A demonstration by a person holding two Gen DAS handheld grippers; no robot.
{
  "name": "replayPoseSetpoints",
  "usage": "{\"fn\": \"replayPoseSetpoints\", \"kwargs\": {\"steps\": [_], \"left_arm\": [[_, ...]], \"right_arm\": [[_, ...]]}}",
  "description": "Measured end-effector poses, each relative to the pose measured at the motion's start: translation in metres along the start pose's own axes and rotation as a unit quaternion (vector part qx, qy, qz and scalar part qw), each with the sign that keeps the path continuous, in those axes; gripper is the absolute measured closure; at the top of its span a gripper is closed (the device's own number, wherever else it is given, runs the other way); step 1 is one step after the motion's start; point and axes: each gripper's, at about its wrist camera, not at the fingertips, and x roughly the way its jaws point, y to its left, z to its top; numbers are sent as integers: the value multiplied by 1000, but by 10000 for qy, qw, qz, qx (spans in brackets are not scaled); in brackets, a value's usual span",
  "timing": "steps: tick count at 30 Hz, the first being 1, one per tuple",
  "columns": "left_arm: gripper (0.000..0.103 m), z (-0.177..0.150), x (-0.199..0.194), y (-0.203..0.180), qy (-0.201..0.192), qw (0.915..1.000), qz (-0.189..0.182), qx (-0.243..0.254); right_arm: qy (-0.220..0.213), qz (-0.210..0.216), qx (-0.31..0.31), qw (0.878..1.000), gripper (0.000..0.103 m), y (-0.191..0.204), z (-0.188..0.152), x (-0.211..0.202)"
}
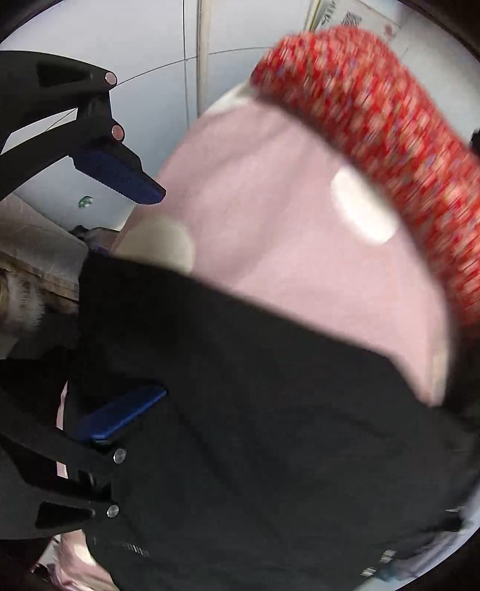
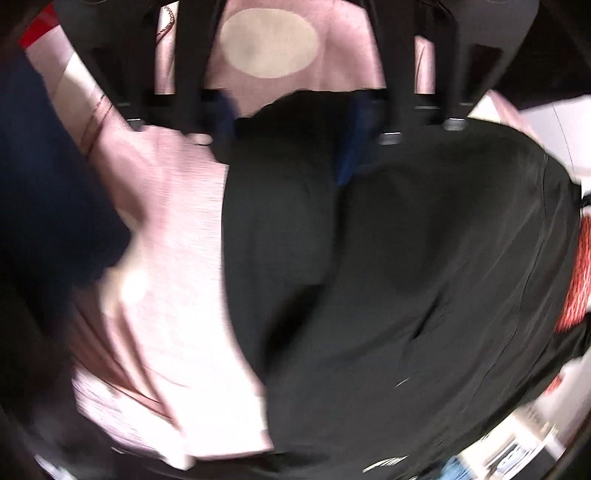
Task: Fold large clothes
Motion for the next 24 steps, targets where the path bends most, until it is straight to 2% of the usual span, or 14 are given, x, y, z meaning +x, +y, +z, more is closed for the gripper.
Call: {"fn": "replayPoseSetpoints", "kwargs": {"steps": [1,2,4,5,7,11,14,15,17,20,21,22,23,24], "left_arm": [[20,-1,4,-4,30,10000,6,57],[30,-2,6,-10,21,9999,-105,132],[84,-1,1,-19,69,9989,-420,210],[92,0,-5,-23,76,9987,-362,339],[97,0,-16,-26,25,9973,-460,572],[98,-11,-43,-1,128,9917,-935,870],[98,-25,-43,8,350,9902,-702,1152],[98,-30,-37,9,428,9900,-588,1210],[98,-36,-21,11,639,9904,-428,1152],[94,-38,1,7,817,9902,-216,1111],[89,-40,2,6,847,9898,-95,1141],[71,-39,4,5,873,9895,10,1153],[57,-38,4,6,877,9896,140,1133],[30,-36,0,10,794,9909,185,1072]], "right_arm": [[67,-6,-127,9999,89,6,-2,0],[181,157,-121,9996,92,11,-5,-3],[252,438,142,9986,95,7,-10,-13],[282,678,374,9966,96,-1,-19,-20],[345,1233,954,9872,98,-23,-36,-41],[661,1850,1504,9689,98,-36,-87,-70],[1100,2020,1691,9584,98,-36,-92,-57],[1240,1980,1672,9578,98,-54,-89,-49],[1537,1747,1617,9590,98,-43,-104,-26],[1683,1382,1696,9612,96,-39,-92,6],[1741,1237,1772,9607,95,-39,-96,14],[1785,1135,1805,9606,89,-33,-95,17],[1829,966,1770,9622,74,-30,-95,19],[1869,730,1681,9651,63,-26,-89,21]]}}
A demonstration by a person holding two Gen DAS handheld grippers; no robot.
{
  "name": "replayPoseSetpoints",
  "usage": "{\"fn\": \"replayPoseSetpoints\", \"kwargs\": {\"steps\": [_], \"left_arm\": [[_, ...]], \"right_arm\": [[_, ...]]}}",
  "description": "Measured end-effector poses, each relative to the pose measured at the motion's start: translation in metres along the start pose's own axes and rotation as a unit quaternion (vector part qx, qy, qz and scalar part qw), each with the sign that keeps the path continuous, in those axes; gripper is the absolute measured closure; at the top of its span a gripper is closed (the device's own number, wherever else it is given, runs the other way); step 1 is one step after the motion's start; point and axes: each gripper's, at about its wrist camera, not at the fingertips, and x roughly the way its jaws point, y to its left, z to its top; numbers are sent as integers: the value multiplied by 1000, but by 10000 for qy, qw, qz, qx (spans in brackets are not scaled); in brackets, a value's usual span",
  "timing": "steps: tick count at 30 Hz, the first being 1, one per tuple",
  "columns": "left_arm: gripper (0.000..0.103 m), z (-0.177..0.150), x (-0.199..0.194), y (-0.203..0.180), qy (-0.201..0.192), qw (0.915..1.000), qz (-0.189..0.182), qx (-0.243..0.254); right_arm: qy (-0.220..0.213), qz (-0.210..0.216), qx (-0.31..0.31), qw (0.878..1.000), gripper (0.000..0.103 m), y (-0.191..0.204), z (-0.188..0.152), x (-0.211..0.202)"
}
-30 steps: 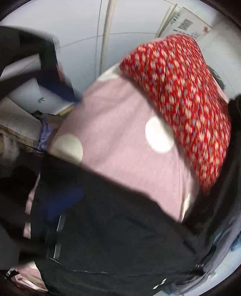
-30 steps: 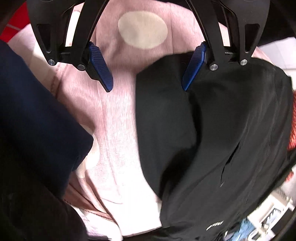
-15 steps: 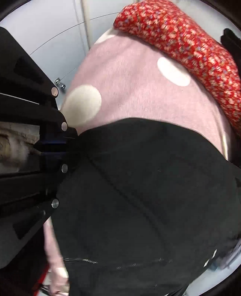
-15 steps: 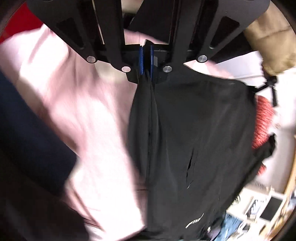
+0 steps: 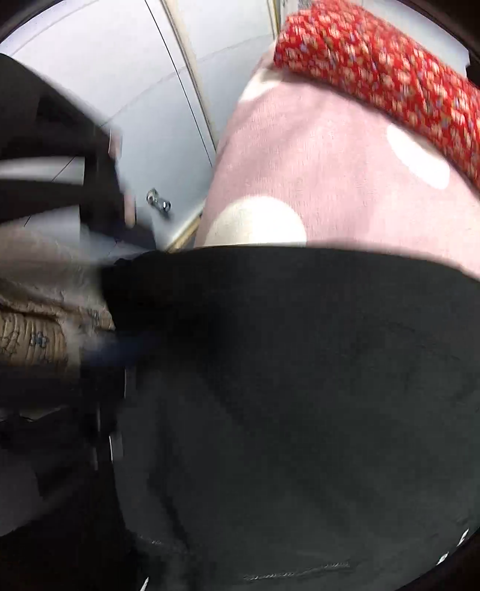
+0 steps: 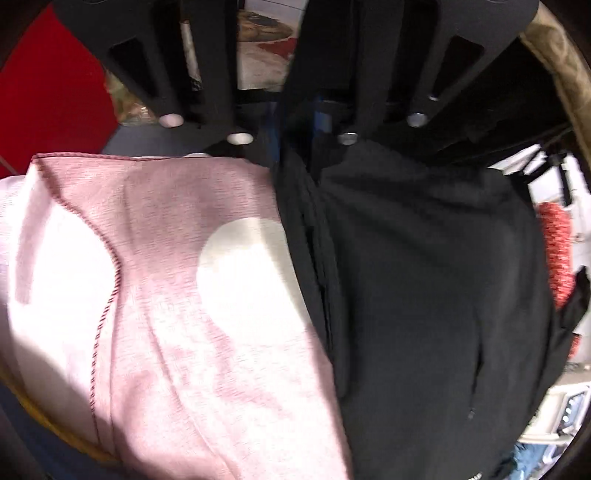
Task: Fold large clothes
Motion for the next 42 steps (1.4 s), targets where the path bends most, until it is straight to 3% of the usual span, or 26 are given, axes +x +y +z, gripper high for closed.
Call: {"fn": "replayPoseSetpoints", "kwargs": {"steps": [1,2,5,9,12,16,17,20,22,24,28,31,36,42], "left_arm": [[21,0,-7,8,-157,9998,2,-105],[21,2,-18,20,-340,9991,-29,-269],[19,15,-49,55,-713,9933,-58,-904],[12,47,-89,64,-1399,9829,-230,-1173],[11,74,-108,27,-1654,9831,-380,-688],[11,110,-109,-65,-1734,9829,-593,204],[11,118,-100,-85,-1739,9816,-632,480],[11,126,-85,-132,-1662,9797,-486,1005],[11,134,-69,-153,-1534,9804,-431,1160],[11,138,-53,-163,-1371,9828,-473,1142],[5,143,-28,-160,-1236,9875,-547,811],[5,141,-25,-151,-1464,9837,-813,652],[5,148,-23,-154,-1362,9860,-715,639],[4,169,-19,-151,-1220,9896,-636,416]], "right_arm": [[-24,-303,-91,9995,44,23,6,3],[-149,-702,-290,9970,36,29,5,-4],[-664,-1238,-578,9884,35,46,9,-37],[-1316,-1187,-813,9808,27,79,34,-73],[-1510,-1074,-1412,9725,25,129,60,-74],[-1443,-1236,-2383,9524,25,195,111,-57],[-1402,-1277,-2544,9483,25,173,123,-85],[-1293,-1455,-3031,9328,24,194,141,-58],[-1159,-1602,-3117,9294,21,208,150,-36],[-995,-1753,-3010,9321,20,211,156,-17],[-983,-1914,-2578,9419,6,205,162,1],[-988,-1862,-2079,9552,6,201,167,5],[-735,-1535,-1480,9742,4,191,185,8],[-576,-1461,-1279,9793,4,189,211,11]]}}
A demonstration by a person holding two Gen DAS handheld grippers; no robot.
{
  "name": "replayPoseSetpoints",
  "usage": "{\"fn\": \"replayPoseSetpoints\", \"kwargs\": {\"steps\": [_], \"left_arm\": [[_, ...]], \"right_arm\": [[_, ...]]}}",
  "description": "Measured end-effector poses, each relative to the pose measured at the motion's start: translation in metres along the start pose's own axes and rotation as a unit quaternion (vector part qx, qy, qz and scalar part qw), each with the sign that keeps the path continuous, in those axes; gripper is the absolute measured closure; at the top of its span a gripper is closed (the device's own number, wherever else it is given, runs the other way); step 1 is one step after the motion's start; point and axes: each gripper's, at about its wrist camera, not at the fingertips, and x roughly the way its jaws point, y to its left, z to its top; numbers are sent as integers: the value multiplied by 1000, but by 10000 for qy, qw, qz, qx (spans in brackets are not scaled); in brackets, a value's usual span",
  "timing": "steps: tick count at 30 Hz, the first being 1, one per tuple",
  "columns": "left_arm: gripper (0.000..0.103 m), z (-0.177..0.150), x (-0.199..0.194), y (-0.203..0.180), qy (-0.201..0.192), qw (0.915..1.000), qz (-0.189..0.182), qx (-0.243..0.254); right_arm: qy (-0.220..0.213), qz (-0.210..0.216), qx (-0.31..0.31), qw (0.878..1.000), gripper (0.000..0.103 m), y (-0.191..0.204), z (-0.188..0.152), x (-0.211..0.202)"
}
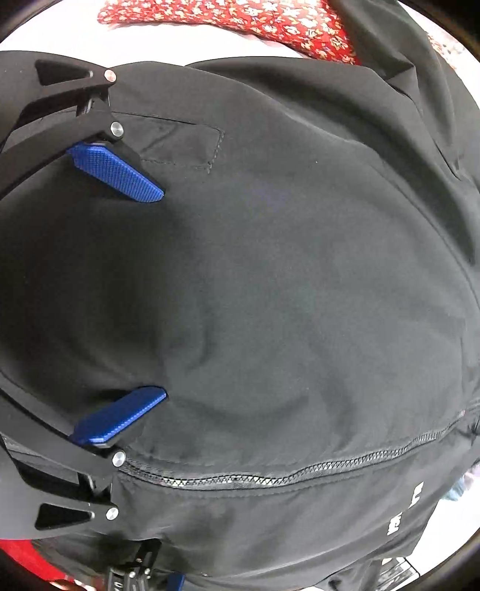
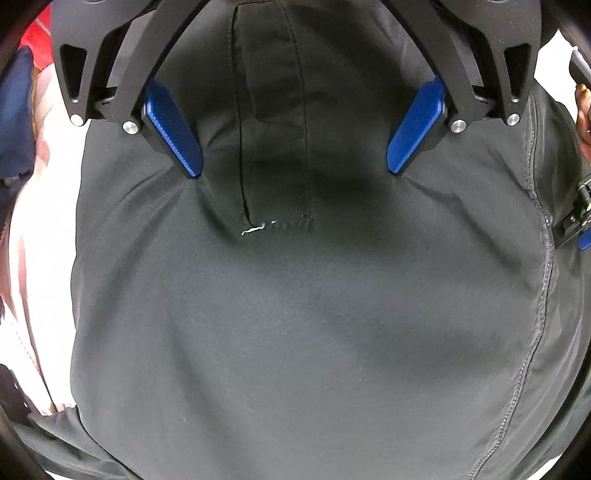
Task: Fold large clothes
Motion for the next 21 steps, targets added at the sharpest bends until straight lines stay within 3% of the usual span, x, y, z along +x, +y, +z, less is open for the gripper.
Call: {"fn": "replayPoseSetpoints", "kwargs": {"steps": [9,13,17,21], "left_arm": [[5,5,1,-7,153,9998,-86,9],[6,11,-2,-3,390,9990,-6,-232],[6,10,-14,-3,399,9986,46,-343],[6,8,-26,-10,418,9987,139,-239]], "right_arm": [[18,9,-211,9998,5,1,-1,-6],[-677,-45,-415,9968,5,-8,24,-43],[-1289,-486,-426,9896,5,-46,63,-84],[-1345,-567,207,9891,5,-110,106,-108]]}}
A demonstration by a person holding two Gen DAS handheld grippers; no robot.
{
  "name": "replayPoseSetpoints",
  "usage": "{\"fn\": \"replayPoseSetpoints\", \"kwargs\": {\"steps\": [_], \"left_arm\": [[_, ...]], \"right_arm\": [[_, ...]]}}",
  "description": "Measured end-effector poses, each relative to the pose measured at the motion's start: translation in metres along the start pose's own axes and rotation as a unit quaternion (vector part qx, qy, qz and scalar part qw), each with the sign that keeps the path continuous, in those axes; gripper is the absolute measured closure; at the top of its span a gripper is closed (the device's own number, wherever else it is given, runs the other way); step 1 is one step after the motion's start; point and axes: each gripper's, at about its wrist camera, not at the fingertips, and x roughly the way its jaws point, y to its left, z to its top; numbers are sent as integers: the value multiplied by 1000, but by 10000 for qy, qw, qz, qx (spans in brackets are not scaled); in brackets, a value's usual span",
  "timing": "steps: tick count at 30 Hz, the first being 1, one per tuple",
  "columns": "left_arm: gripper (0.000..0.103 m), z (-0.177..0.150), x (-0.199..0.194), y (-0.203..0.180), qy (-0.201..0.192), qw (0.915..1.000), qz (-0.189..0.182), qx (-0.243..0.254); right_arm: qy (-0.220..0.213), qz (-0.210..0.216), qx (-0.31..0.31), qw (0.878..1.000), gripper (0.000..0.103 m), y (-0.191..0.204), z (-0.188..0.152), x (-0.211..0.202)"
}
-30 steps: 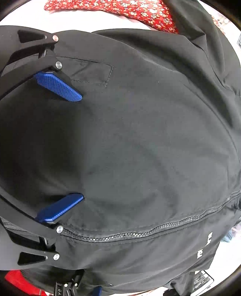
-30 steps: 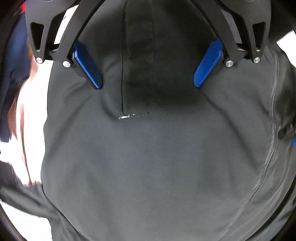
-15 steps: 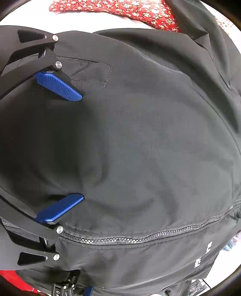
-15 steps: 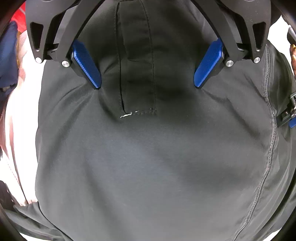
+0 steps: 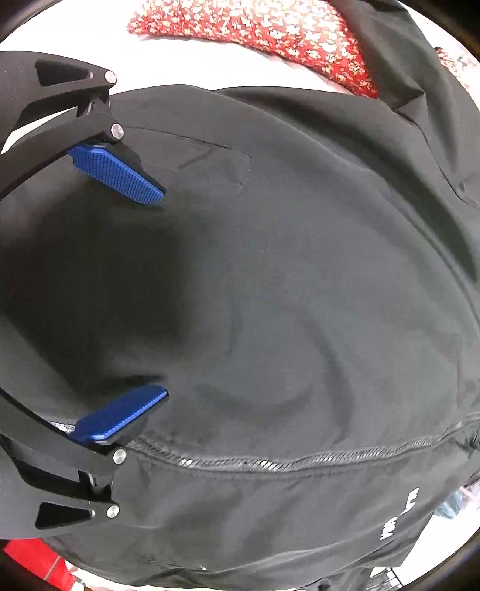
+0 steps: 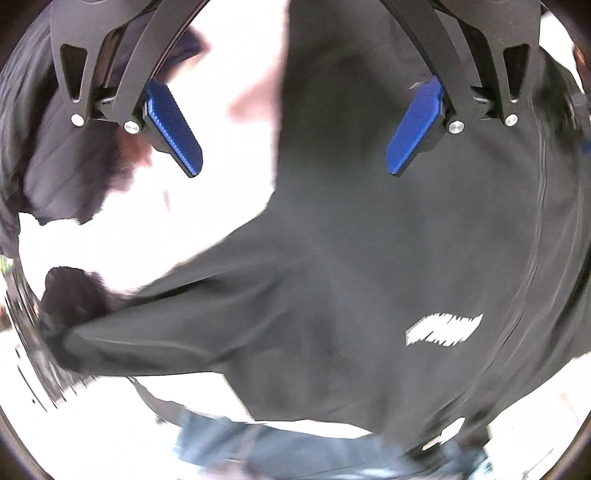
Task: Fold large clothes
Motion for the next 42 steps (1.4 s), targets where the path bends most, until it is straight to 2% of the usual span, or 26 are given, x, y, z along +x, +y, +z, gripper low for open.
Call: {"fn": "replayPoseSetpoints", "kwargs": {"steps": [3,5,6,9,12,14,16,18,19,21,23,25,26,28,30,32,34,36,38,40,42], "left_arm": [[6,-1,-7,-5,5,9999,73,76],[6,-1,-9,-8,17,9999,114,76],[6,0,-10,-8,28,9999,119,58],[6,1,-15,-9,18,9999,115,8],[6,10,-20,-13,12,9999,123,-14],[6,7,-26,-7,26,9999,113,-22],[6,8,-27,-7,45,9999,113,-32],[6,7,-26,-6,81,9999,124,-34],[6,7,-26,-5,96,9999,130,-32],[6,7,-27,-6,99,9998,151,-26],[6,8,-30,-7,60,9999,155,-30],[6,14,-30,-9,22,9999,149,-61],[6,14,-32,-8,11,9999,142,-77],[6,15,-34,-5,-6,9998,131,-123],[6,19,-39,-3,-32,9998,121,-177],[6,24,-45,2,-80,9996,85,-240],[6,26,-51,10,-106,9995,-10,-292],[6,33,-56,15,-109,9993,-112,-340],[6,38,-57,17,-120,9991,-170,-367],[6,42,-58,17,-141,9989,-212,-393],[6,45,-59,16,-150,9987,-263,-407]], "right_arm": [[193,-233,301,9991,5,-49,35,3],[175,-471,465,9977,5,-76,52,7],[131,-656,621,9958,5,-97,65,4],[-55,-810,1301,9882,5,-160,84,8],[80,-968,1657,9814,5,-210,108,11],[442,-1378,1253,9815,5,-223,120,23],[591,-1669,642,9821,5,-230,131,38],[723,-1721,108,9824,8,-233,139,54],[750,-1700,-65,9826,13,-232,140,61],[766,-1505,-204,9854,28,-230,140,65],[785,-1259,-132,9888,76,-230,140,64],[821,-862,129,9928,86,-234,140,57],[803,-516,296,9950,91,-238,140,47],[766,130,602,9952,94,-244,137,24],[689,814,1033,9889,96,-260,133,-9],[494,1666,1628,9712,96,-293,127,-48],[324,2182,2074,9531,97,-322,117,-80],[280,2298,2458,9413,98,-356,105,-98],[375,2182,2977,9286,98,-390,85,-102],[561,2145,3412,9135,98,-407,65,-96],[555,2366,3650,8987,98,-406,52,-91]]}}
